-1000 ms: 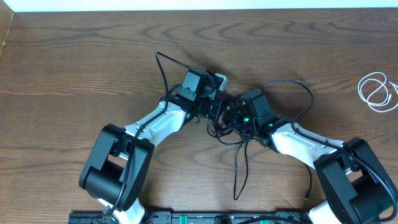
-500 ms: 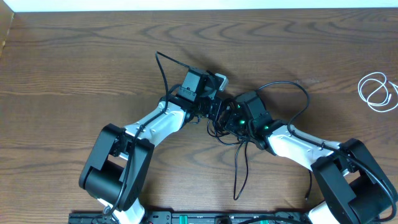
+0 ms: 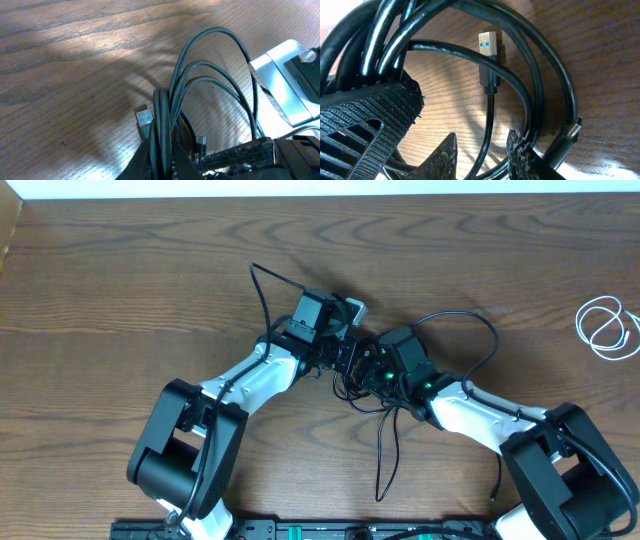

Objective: Untangle cables

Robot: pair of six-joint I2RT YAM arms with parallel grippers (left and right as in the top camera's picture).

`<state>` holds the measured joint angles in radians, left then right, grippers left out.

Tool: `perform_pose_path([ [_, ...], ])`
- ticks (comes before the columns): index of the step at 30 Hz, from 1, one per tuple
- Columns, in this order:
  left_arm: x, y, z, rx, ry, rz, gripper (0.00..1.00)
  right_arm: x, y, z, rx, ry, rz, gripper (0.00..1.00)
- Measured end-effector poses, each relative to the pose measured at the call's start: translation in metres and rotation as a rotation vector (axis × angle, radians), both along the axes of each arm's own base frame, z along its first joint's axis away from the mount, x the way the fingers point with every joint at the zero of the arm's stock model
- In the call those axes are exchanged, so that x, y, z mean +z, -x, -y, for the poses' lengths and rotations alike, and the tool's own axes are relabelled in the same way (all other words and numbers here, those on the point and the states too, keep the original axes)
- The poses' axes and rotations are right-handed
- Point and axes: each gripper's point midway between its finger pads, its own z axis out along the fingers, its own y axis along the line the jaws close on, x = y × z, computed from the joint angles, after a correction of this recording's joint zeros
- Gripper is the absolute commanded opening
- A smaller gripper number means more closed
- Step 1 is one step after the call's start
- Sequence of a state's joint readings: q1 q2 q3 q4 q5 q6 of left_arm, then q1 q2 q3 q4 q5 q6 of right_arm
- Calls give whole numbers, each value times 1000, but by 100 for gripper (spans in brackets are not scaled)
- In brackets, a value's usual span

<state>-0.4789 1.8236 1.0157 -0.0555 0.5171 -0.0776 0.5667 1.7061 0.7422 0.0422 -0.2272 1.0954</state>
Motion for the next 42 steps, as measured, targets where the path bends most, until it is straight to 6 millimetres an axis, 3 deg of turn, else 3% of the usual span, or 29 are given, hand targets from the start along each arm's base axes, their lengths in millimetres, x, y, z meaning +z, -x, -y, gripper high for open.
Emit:
perform_pose_path([
  [11, 0, 0, 0, 0, 0, -1, 8, -9, -5, -2, -6, 1, 11, 28],
  [16, 0, 0, 0, 0, 0, 0, 8, -10, -5, -6, 6, -17, 7, 19],
  [21, 0, 0, 0, 0, 0, 0, 8, -11, -4, -6, 6, -21, -4, 20],
  [25, 0, 0, 0, 0, 0, 0, 8, -13, -2, -6, 12, -14, -8, 1],
  [36, 0, 1, 0, 0, -1, -3, 8, -13, -1, -6, 50, 0, 6, 1],
  [42, 0, 0, 0, 0, -1, -3, 8, 11, 8, 1, 73, 20, 25, 1],
])
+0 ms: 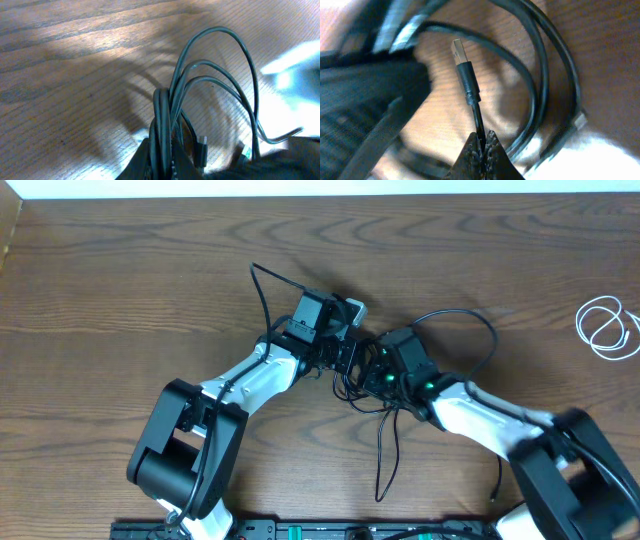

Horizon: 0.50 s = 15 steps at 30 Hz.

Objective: Untangle cables

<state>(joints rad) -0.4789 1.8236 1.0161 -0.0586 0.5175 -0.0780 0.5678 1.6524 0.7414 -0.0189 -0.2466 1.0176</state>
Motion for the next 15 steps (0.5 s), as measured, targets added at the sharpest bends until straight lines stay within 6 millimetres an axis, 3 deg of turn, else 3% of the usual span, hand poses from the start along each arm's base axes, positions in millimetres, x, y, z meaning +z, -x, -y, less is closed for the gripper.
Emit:
perform_pose_path([
  [5, 0, -1, 0, 0, 2, 3, 8, 30, 9, -1, 31, -1, 53, 1],
  [15, 2, -3, 1, 44, 24, -23, 8, 27, 55, -19, 163, 16, -35, 1],
])
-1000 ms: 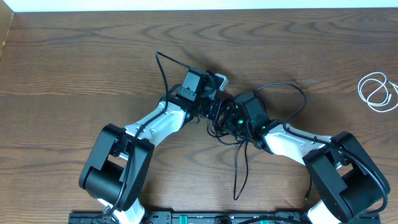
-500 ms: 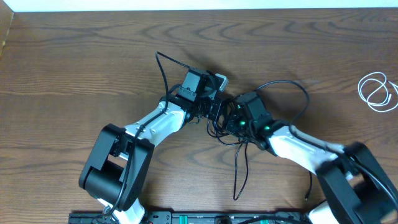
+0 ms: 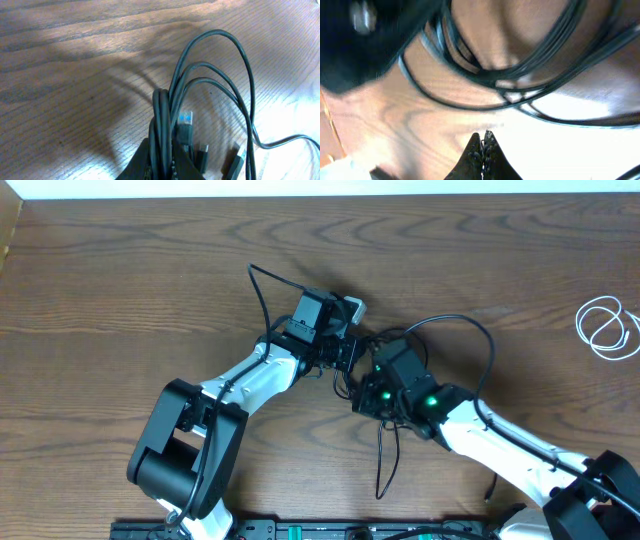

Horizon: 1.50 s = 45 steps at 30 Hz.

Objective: Untangle cables

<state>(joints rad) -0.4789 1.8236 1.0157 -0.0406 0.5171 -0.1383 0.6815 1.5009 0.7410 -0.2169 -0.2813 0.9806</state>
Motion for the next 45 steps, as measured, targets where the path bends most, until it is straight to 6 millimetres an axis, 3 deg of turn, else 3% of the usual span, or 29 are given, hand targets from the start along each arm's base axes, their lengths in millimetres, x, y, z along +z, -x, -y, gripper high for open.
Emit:
perform_pose_path([
  [7, 0, 0, 0, 13, 5, -12, 8, -8, 18, -15, 33, 22, -17, 1],
  [13, 0, 0, 0, 14, 6, -13, 8, -11, 9, -5, 27, 70, 25, 1],
  [25, 10, 13, 15, -73, 98, -45, 8, -4, -55, 61, -107, 143, 152, 1],
  [35, 18, 25, 23, -156, 156, -51, 8, -7, -76, 52, -105, 115, 223, 1],
  [42, 20, 25, 25, -164, 167, -47, 8, -35, -64, 50, -65, 143, 140, 1],
  [45, 19, 24, 24, -160, 162, -45, 8, -36, -57, 44, -8, 120, 127, 1],
])
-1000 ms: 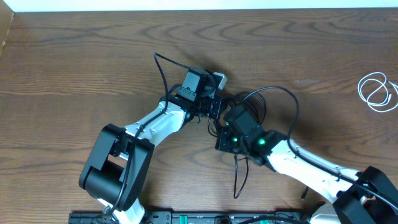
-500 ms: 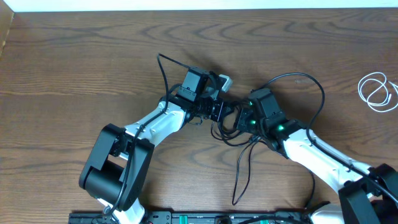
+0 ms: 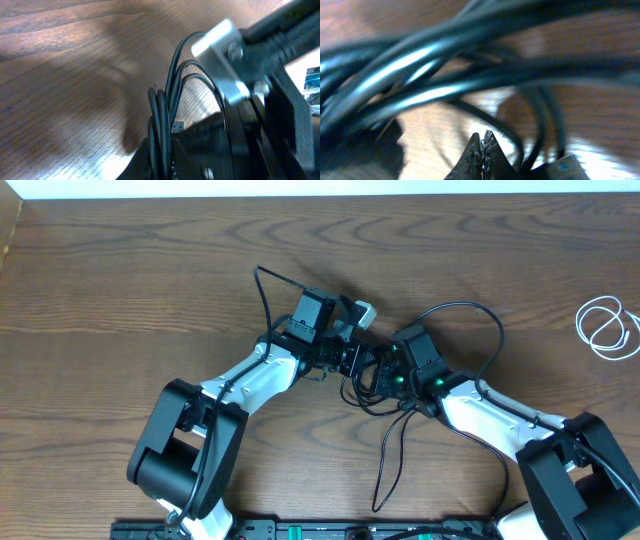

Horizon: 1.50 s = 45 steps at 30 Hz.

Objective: Untangle cables

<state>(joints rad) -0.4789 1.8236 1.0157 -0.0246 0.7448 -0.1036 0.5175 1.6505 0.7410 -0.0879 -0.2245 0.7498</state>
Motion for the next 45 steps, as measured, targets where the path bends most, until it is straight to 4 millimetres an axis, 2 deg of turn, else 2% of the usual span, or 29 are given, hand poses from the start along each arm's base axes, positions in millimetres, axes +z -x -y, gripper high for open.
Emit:
perform_pose_path([
  [9, -7, -8, -7, 42, -53, 22, 8, 1, 25, -16, 125, -82, -81, 1],
  [18, -13, -1, -8, 40, -71, -1, 8, -2, 43, -30, 184, -49, -91, 1],
  [27, -17, 2, -10, 39, -78, -13, 8, -5, 48, -41, 104, 4, -85, 4],
  [34, -27, -1, -20, 94, -134, -29, 8, 1, 54, -65, 65, -29, -54, 7],
  [38, -28, -4, -23, 115, -145, -33, 9, 1, 53, -71, 33, -31, -27, 8],
  [40, -29, -4, -24, 119, -147, -38, 15, 0, 54, -72, 24, -24, -20, 9],
  [42, -27, -6, -23, 124, -140, -27, 17, -2, 59, -73, 32, -23, -31, 8],
  [45, -26, -14, -27, 155, -142, -14, 36, -4, 70, -79, 64, -33, -57, 9],
])
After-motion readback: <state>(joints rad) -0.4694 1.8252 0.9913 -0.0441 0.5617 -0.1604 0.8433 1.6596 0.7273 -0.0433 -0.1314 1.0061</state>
